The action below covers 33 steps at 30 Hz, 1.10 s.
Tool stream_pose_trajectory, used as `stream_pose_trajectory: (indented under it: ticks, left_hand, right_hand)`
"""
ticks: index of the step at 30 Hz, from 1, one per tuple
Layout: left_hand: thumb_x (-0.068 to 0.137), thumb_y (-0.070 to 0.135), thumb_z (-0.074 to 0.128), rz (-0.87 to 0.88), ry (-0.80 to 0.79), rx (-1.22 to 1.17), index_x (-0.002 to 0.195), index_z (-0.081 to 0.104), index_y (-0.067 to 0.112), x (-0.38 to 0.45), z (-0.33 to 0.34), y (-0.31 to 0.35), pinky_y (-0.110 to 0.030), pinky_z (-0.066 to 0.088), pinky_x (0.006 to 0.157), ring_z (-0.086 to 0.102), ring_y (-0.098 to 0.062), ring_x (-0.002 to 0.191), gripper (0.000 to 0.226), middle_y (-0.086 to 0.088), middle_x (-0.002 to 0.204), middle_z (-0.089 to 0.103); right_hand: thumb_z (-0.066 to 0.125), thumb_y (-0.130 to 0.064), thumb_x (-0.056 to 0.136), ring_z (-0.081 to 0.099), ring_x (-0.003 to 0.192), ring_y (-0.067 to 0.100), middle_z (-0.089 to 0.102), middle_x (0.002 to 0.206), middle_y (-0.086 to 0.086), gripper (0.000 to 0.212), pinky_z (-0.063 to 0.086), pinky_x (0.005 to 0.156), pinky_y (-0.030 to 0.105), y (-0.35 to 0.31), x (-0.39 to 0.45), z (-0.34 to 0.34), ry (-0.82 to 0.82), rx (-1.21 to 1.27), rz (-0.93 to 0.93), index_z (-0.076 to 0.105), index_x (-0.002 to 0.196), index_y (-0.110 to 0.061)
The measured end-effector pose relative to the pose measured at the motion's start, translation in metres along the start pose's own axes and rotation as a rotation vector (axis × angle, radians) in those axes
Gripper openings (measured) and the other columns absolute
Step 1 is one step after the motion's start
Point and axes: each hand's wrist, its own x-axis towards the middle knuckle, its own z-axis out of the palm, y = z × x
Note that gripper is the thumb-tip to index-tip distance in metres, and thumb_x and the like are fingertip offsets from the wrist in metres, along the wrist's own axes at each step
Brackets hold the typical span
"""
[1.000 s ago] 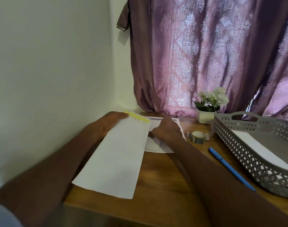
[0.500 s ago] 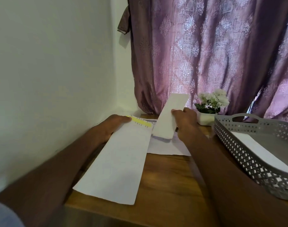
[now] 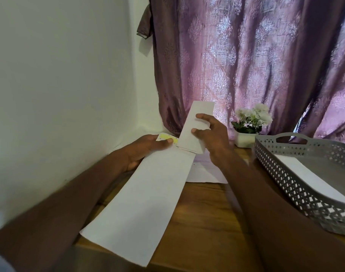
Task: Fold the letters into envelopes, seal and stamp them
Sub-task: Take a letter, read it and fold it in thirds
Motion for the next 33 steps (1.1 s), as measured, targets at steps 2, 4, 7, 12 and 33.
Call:
stream_pose_trajectory:
  ticks: [2, 4, 7, 12, 33]
  left_hand:
    - [0.075, 0.032, 0.089, 0.036, -0.032, 0.088, 0.13, 0.067, 0.015, 0.002, 0.003, 0.0, -0.042, 0.059, 0.094, 0.073, -0.033, 0.111, 0.061, -0.012, 0.123, 0.075]
    - [0.078, 0.021, 0.089, 0.053, -0.076, 0.076, 0.127, 0.069, 0.016, 0.004, 0.005, -0.001, -0.037, 0.061, 0.087, 0.074, -0.031, 0.109, 0.054, -0.011, 0.123, 0.075]
    - [0.078, 0.015, 0.089, 0.066, -0.1, 0.038, 0.124, 0.072, 0.017, 0.005, 0.007, -0.004, -0.032, 0.062, 0.081, 0.075, -0.029, 0.108, 0.05, -0.01, 0.123, 0.076]
    - [0.071, 0.02, 0.094, 0.062, -0.032, 0.047, 0.121, 0.074, 0.021, 0.007, 0.01, -0.009, -0.037, 0.062, 0.086, 0.076, -0.027, 0.106, 0.054, -0.005, 0.119, 0.077]
    - [0.067, 0.019, 0.096, 0.055, 0.01, 0.02, 0.113, 0.078, 0.023, 0.013, 0.009, -0.009, -0.035, 0.063, 0.079, 0.077, -0.026, 0.101, 0.049, -0.003, 0.115, 0.079]
  right_hand:
    - [0.074, 0.01, 0.083, 0.068, 0.099, 0.024, 0.071, 0.121, 0.007, 0.036, 0.059, 0.069, 0.027, -0.001, 0.0, -0.002, 0.008, 0.006, 0.004, 0.076, 0.106, -0.018]
    - [0.074, 0.009, 0.084, 0.069, 0.092, 0.021, 0.075, 0.115, 0.008, 0.03, 0.056, 0.06, 0.021, -0.002, -0.001, -0.004, 0.024, 0.038, 0.021, 0.077, 0.097, -0.018]
    - [0.074, 0.009, 0.085, 0.069, 0.089, 0.019, 0.076, 0.111, 0.008, 0.028, 0.055, 0.057, 0.018, -0.002, 0.0, -0.007, 0.022, 0.093, 0.038, 0.077, 0.092, -0.018]
    - [0.076, 0.005, 0.085, 0.07, 0.09, 0.02, 0.076, 0.114, 0.01, 0.024, 0.055, 0.058, 0.017, -0.002, 0.001, -0.005, 0.014, 0.082, 0.049, 0.078, 0.095, -0.017]
    - [0.074, 0.004, 0.087, 0.069, 0.089, 0.017, 0.076, 0.113, 0.008, 0.024, 0.054, 0.057, 0.016, -0.004, 0.0, -0.002, 0.055, 0.098, 0.037, 0.079, 0.097, -0.018]
